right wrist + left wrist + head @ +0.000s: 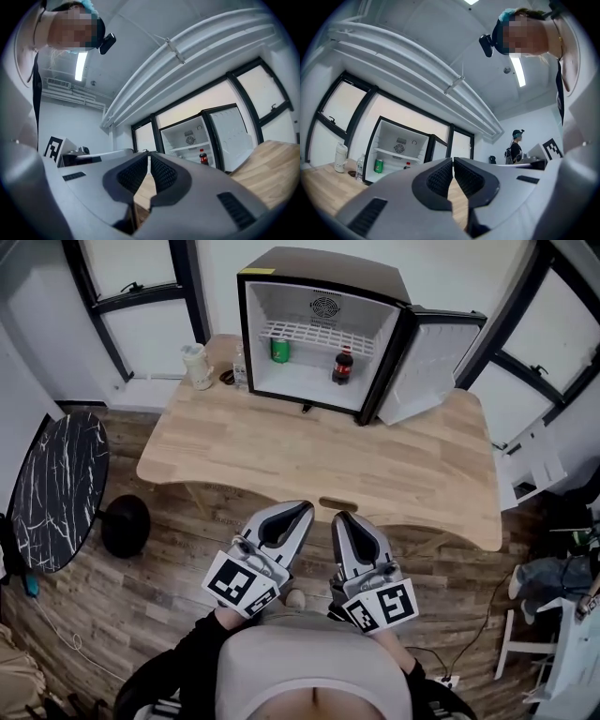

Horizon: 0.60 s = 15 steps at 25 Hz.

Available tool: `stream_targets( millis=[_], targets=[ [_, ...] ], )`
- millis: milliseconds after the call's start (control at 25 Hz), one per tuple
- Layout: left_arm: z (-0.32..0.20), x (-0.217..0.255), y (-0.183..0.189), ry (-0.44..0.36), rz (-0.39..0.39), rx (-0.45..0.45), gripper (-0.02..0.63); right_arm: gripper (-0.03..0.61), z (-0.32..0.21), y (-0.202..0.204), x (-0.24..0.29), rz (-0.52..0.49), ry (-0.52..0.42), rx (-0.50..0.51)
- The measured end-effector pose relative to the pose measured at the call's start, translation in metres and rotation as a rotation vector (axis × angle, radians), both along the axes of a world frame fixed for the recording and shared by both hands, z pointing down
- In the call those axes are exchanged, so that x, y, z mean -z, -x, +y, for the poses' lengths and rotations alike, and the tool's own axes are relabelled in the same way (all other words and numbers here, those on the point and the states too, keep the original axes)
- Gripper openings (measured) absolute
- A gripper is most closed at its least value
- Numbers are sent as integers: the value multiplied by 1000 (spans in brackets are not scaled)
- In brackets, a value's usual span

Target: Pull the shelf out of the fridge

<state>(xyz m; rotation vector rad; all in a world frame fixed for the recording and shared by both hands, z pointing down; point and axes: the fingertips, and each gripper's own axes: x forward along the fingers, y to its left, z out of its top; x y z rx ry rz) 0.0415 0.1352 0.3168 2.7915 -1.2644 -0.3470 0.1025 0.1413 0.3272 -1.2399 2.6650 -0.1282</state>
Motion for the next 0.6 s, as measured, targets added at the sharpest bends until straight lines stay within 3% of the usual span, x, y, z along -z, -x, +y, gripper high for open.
stream_targets(
  millis=[600],
  targets=[
    [-28, 0, 3, 12, 7, 30, 17, 41, -27, 4, 0, -5, -2, 51]
  ],
)
